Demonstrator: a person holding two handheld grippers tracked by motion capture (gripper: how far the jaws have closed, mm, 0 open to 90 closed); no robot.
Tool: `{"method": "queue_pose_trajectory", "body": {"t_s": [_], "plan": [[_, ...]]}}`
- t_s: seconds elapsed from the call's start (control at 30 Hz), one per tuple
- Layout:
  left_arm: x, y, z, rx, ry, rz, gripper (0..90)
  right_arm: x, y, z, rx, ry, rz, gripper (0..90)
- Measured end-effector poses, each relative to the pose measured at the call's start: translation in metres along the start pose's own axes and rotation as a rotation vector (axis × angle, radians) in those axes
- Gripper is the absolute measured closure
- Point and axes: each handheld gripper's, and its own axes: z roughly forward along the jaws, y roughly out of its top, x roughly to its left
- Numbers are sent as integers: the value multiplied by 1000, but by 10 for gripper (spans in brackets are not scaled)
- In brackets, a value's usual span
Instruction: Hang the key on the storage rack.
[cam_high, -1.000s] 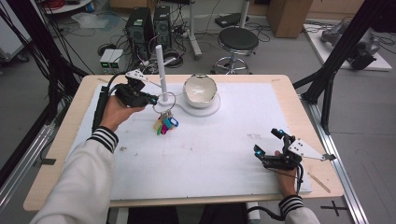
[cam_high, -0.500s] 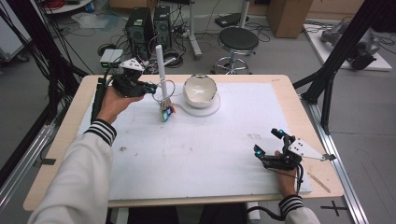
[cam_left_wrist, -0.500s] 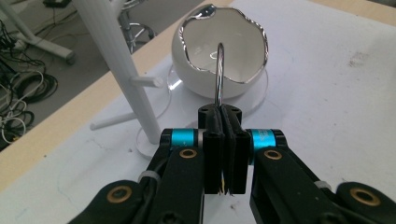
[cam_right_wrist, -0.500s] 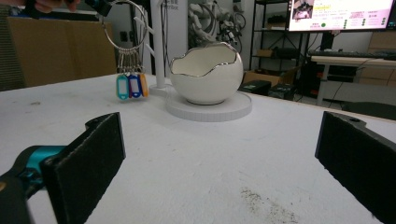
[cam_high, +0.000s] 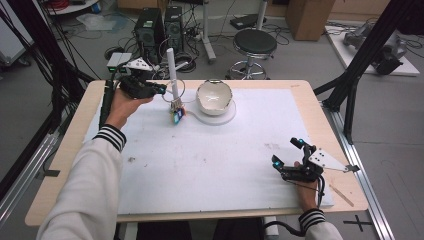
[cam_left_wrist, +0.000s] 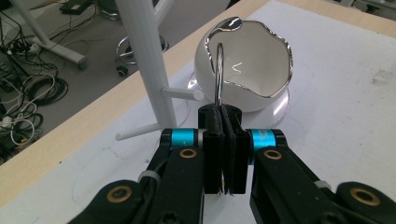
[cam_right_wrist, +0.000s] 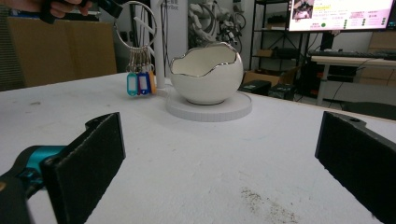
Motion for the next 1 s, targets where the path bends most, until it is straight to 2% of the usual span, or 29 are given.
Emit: {"method": "queue_pose_trajectory", "body": {"t_s": [0.27, 0.73, 0.93, 1.0], "plan": [[10, -5, 8, 8, 31, -39, 874, 0, 0, 0, 1, 0, 1, 10], [13, -9, 14, 46, 51, -48, 873, 0, 0, 0, 0, 0, -4, 10], [14, -12, 19, 98, 82, -53, 869, 1, 0, 0, 0, 0, -1, 10], [13, -14, 19, 84, 93, -48, 868, 0, 0, 0, -2, 0, -2, 10]]}}
